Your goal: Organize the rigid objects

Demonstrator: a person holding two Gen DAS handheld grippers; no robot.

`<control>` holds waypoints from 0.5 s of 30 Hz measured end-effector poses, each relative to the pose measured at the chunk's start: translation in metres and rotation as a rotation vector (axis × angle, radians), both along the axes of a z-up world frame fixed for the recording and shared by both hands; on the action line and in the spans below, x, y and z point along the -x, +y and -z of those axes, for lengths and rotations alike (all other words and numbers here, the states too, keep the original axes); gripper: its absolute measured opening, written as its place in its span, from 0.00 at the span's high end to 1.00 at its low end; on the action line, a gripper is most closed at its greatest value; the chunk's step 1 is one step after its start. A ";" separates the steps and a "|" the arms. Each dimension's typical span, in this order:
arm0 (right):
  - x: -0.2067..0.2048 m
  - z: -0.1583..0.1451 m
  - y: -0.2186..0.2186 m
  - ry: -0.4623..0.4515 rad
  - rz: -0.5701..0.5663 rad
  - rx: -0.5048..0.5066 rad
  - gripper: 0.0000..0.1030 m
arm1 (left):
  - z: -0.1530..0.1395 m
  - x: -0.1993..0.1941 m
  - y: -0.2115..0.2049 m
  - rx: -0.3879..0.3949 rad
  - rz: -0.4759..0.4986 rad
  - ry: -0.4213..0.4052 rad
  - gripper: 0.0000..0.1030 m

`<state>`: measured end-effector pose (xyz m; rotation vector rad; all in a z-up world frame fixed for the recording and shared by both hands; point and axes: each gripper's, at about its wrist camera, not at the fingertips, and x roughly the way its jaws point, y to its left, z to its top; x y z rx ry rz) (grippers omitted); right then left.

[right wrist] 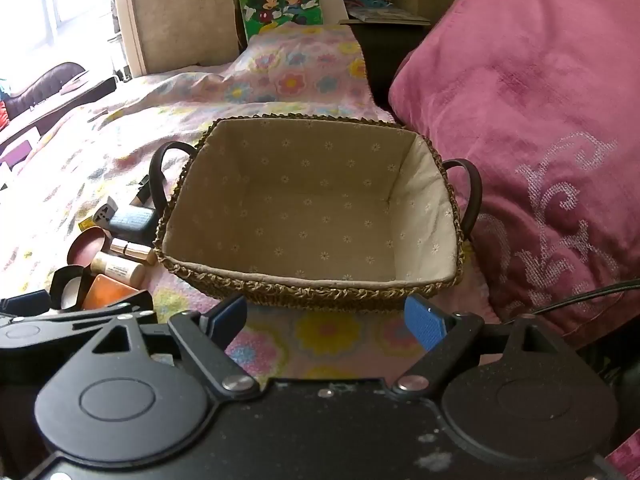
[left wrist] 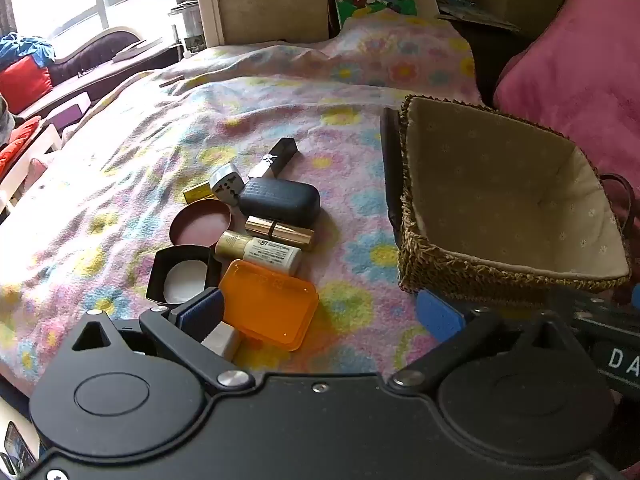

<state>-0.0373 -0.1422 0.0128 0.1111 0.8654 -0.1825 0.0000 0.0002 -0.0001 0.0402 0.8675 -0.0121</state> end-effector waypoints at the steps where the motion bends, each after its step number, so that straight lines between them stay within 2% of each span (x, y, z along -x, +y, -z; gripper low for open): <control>1: 0.000 0.000 0.000 0.000 0.000 0.001 0.16 | 0.000 0.000 0.000 -0.004 0.001 0.000 0.04; 15: 0.000 -0.001 0.001 0.001 0.001 0.005 0.16 | 0.004 0.002 -0.001 -0.007 0.000 0.006 0.04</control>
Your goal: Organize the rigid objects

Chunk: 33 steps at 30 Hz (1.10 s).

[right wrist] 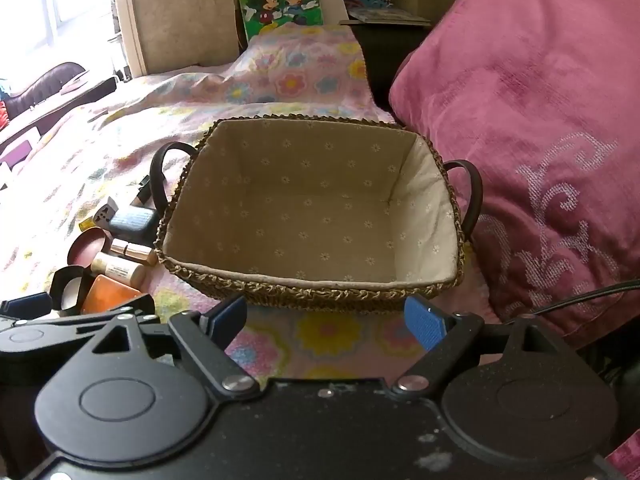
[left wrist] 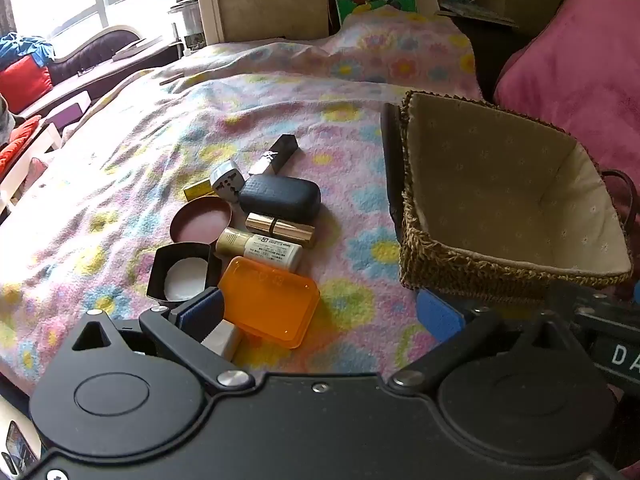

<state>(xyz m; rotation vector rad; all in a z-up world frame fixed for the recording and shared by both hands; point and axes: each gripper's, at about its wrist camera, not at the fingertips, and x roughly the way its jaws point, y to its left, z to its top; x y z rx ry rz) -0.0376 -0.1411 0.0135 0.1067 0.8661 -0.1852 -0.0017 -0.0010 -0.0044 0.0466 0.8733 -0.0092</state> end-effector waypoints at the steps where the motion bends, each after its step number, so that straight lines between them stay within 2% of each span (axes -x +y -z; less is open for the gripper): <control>1: -0.001 0.000 -0.001 0.000 0.000 -0.001 0.16 | 0.000 -0.002 0.001 -0.002 0.001 0.003 0.04; 33: -0.001 -0.002 0.001 -0.005 -0.004 -0.003 0.16 | 0.004 -0.004 0.002 -0.006 -0.008 0.028 0.04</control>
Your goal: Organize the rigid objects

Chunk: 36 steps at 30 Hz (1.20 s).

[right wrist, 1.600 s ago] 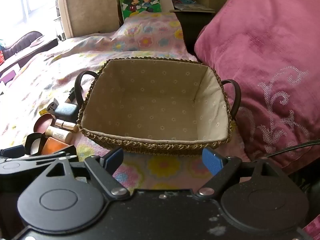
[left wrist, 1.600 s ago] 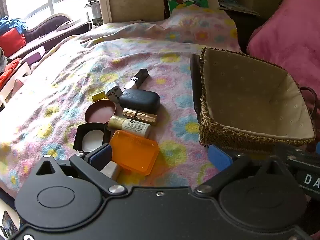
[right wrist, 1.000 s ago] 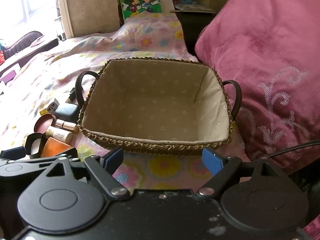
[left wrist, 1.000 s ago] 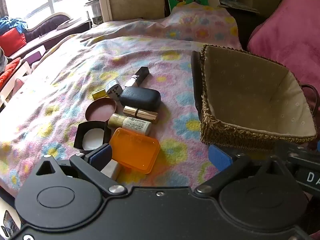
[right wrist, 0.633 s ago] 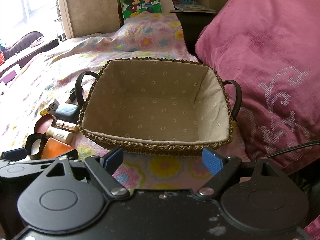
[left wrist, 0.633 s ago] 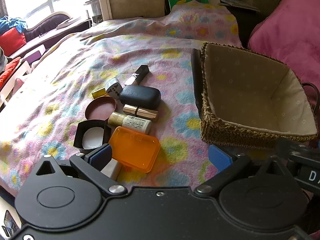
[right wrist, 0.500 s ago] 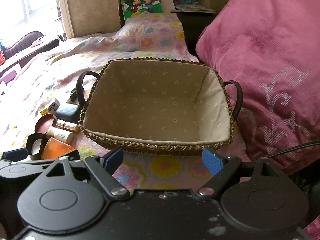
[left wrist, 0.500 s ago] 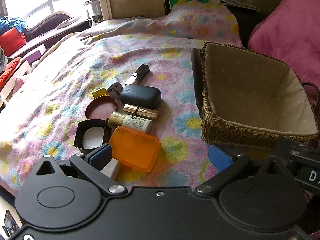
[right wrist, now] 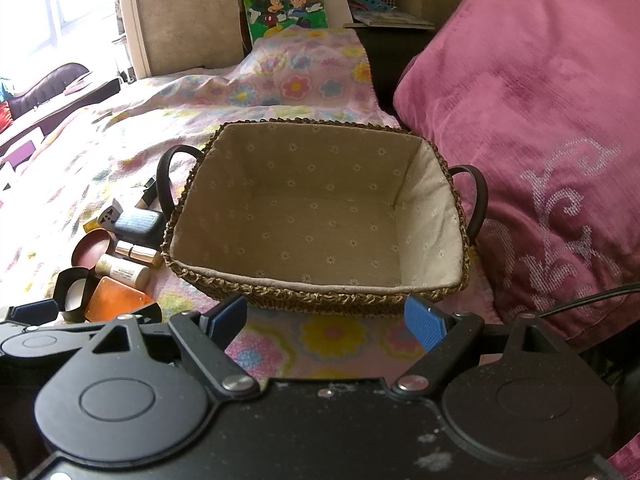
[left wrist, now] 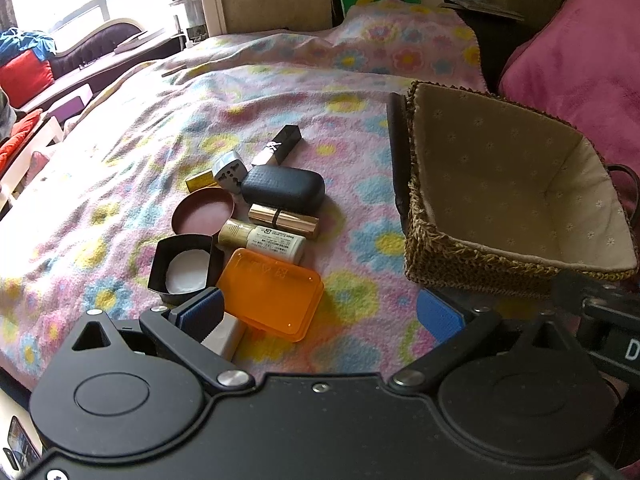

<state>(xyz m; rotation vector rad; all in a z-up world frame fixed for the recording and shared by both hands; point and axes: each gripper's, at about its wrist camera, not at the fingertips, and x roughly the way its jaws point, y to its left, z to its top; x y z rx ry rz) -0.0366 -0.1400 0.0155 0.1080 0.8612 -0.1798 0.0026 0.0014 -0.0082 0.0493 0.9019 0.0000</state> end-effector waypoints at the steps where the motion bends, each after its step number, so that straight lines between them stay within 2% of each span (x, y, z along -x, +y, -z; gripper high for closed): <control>1: 0.000 -0.002 0.001 -0.002 -0.001 0.000 0.16 | 0.000 0.000 0.000 0.000 -0.001 0.001 0.04; 10: 0.003 -0.005 0.004 -0.017 -0.014 -0.002 0.17 | 0.001 0.000 0.003 -0.008 -0.019 0.011 0.04; 15: 0.007 -0.007 0.009 -0.032 -0.054 -0.009 0.23 | 0.001 -0.004 0.019 0.009 -0.095 0.033 0.04; 18: 0.011 -0.010 0.014 -0.056 -0.086 -0.021 0.26 | -0.003 -0.010 0.038 0.022 -0.170 0.052 0.09; 23: 0.021 -0.011 0.038 -0.094 -0.216 -0.027 0.36 | -0.016 -0.025 0.080 0.045 -0.281 0.057 0.11; 26: 0.026 -0.009 0.059 -0.104 -0.321 -0.041 0.37 | -0.020 -0.037 0.102 0.029 -0.314 0.065 0.11; 30: 0.022 0.004 0.088 -0.095 -0.428 -0.062 0.37 | -0.012 -0.058 0.128 0.025 -0.336 0.104 0.11; 33: 0.017 0.014 0.112 -0.102 -0.491 -0.047 0.30 | 0.000 -0.066 0.143 0.084 -0.360 0.149 0.11; 36: 0.007 0.026 0.133 -0.090 -0.532 -0.033 0.28 | 0.011 -0.076 0.152 0.115 -0.367 0.198 0.11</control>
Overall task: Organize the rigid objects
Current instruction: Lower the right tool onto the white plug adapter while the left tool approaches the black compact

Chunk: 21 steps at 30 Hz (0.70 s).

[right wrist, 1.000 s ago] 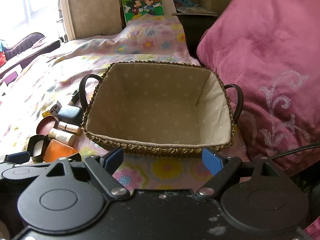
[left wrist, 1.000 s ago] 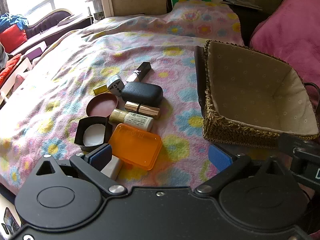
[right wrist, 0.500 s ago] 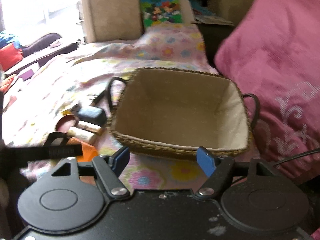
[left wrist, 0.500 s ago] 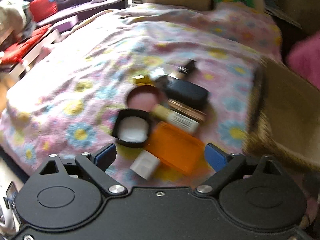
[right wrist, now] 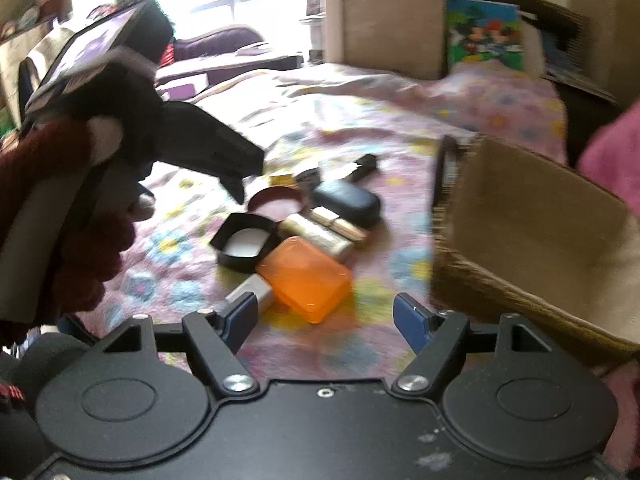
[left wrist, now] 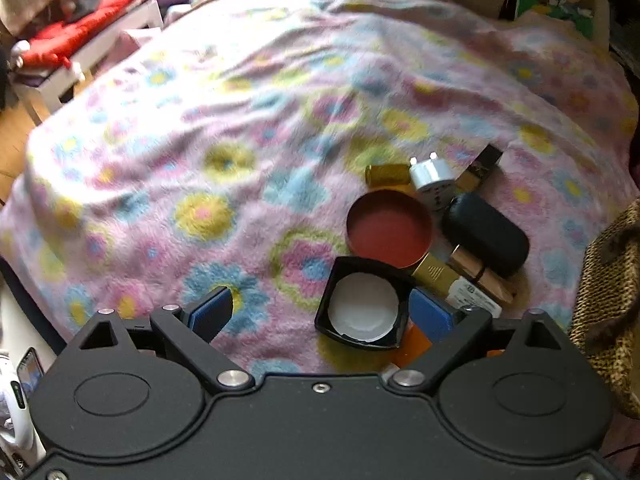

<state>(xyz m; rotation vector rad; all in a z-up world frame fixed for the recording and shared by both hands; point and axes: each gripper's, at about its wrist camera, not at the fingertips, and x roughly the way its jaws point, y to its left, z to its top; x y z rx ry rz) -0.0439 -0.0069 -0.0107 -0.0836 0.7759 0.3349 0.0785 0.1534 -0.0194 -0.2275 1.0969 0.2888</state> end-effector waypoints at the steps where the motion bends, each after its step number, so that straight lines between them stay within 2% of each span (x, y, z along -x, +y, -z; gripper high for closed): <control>1: -0.005 0.005 0.005 0.006 -0.001 0.010 0.28 | 0.004 -0.005 0.000 -0.007 0.014 0.018 0.11; 5: -0.020 0.017 0.019 0.032 0.013 0.026 0.28 | 0.017 -0.019 -0.004 -0.043 0.082 0.056 0.11; 8: -0.028 0.023 0.027 0.030 0.021 0.047 0.28 | 0.023 -0.020 -0.002 0.042 0.109 0.071 0.11; 10: -0.032 0.026 0.031 0.017 0.021 0.071 0.28 | 0.021 -0.019 -0.003 0.067 0.120 0.056 0.11; 14: -0.039 0.031 0.034 0.015 -0.011 0.107 0.28 | 0.019 -0.023 -0.007 0.024 0.134 0.054 0.10; 18: -0.029 0.031 0.045 -0.015 -0.161 0.106 0.28 | 0.027 -0.031 -0.005 0.049 0.129 0.099 0.10; 21: -0.023 0.038 0.058 -0.012 -0.271 0.097 0.36 | 0.030 -0.034 -0.002 0.057 0.114 0.113 0.10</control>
